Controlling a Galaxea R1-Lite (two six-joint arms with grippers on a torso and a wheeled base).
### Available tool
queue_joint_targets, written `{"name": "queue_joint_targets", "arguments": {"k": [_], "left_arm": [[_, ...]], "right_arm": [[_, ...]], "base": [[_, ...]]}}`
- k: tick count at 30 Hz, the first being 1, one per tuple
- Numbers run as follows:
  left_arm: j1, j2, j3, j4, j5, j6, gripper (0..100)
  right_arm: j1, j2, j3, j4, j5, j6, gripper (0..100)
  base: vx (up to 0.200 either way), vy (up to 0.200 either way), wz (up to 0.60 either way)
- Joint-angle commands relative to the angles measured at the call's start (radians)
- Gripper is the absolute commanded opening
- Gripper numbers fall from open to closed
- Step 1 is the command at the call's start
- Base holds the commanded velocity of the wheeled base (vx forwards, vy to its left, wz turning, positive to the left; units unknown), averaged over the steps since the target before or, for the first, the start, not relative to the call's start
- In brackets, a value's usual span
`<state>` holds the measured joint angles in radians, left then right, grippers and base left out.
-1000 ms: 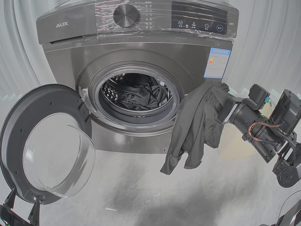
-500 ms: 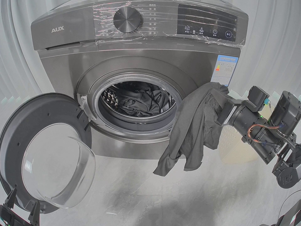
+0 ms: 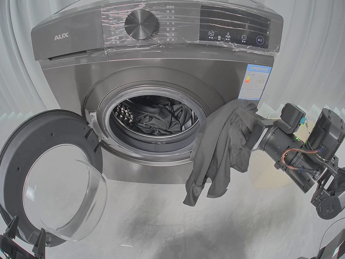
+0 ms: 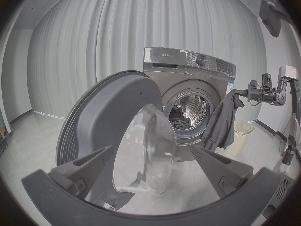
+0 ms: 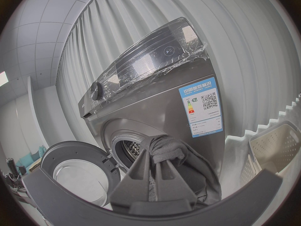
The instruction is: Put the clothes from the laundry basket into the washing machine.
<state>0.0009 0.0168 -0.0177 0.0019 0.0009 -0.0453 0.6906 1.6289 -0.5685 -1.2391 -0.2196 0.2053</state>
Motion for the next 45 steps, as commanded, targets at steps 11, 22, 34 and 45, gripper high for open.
{"name": "queue_joint_targets", "arguments": {"k": [11,22,34,45], "left_arm": [[0.001,-0.011,0.016,0.000,-0.022,0.050,100],[0.001,-0.017,0.018,-0.007,-0.071,0.097,100],[0.001,-0.017,0.018,-0.008,-0.078,0.104,100],[0.008,0.146,-0.516,-0.123,-0.114,-0.057,100]], "right_arm": [[0.153,0.068,-0.044,-0.002,0.048,0.000,0],[0.116,0.092,-0.172,0.043,-0.003,-0.017,0],[0.165,0.094,-0.182,0.073,-0.067,-0.009,0],[0.162,0.100,-0.171,0.070,-0.067,-0.006,0]], "base": [[0.000,0.000,0.00],[0.000,0.000,0.00],[0.000,0.000,0.00],[0.000,0.000,0.00]]}}
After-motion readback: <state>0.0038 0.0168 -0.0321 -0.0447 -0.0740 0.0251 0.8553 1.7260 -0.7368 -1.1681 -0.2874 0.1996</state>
